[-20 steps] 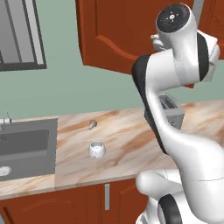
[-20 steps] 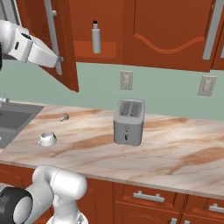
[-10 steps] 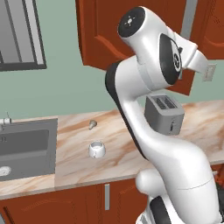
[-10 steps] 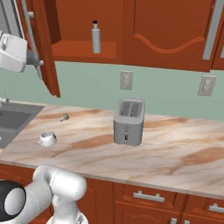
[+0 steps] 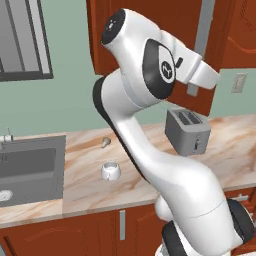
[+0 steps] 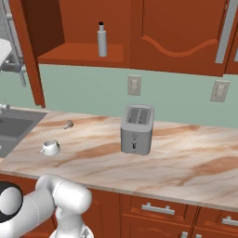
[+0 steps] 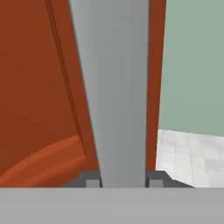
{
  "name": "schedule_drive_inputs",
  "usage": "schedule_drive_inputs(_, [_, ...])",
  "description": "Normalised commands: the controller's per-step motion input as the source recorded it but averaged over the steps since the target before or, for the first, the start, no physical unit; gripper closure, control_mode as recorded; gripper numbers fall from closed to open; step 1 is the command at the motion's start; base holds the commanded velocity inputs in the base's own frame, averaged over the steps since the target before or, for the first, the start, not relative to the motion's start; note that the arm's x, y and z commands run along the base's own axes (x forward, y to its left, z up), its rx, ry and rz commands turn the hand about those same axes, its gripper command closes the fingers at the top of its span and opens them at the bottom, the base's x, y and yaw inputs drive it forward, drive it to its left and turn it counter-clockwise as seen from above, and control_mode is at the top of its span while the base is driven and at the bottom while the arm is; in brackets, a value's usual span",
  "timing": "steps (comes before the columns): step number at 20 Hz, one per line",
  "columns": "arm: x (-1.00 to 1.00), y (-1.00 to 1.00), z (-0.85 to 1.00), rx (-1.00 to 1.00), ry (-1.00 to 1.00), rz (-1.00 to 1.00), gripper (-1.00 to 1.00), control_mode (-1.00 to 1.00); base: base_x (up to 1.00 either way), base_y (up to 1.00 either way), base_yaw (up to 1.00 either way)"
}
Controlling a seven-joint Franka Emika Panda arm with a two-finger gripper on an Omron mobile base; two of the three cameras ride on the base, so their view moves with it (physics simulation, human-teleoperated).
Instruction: Open the cabinet. Pick the soap dispenser and place it next to the sink. Then close the cabinet.
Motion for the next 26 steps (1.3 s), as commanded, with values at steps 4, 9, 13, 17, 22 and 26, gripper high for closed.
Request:
schedule_drive_inputs(4, [0.0, 0.39, -0.04, 0.0, 0.0, -0.12, 1.0, -1.0, 0.0, 0.0, 0.0])
schedule_drive_inputs(9, [0.0, 0.42, -0.06, 0.0, 0.0, -0.1, 1.0, -1.0, 0.0, 0.0, 0.0])
schedule_drive_inputs(13, [0.0, 0.38, -0.1, 0.0, 0.0, -0.06, -1.0, -1.0, 0.0, 0.0, 0.0])
schedule_drive_inputs(17, [-0.06, 0.16, -0.19, 0.0, 0.0, 0.0, -1.0, -1.0, 0.0, 0.0, 0.0])
schedule_drive_inputs(22, [-0.3, -0.07, -0.21, 0.0, 0.0, 0.0, -1.0, -1.0, 0.0, 0.0, 0.0])
schedule_drive_inputs(26, [-0.4, -0.1, -0.27, 0.0, 0.03, 0.01, -1.0, -1.0, 0.0, 0.0, 0.0])
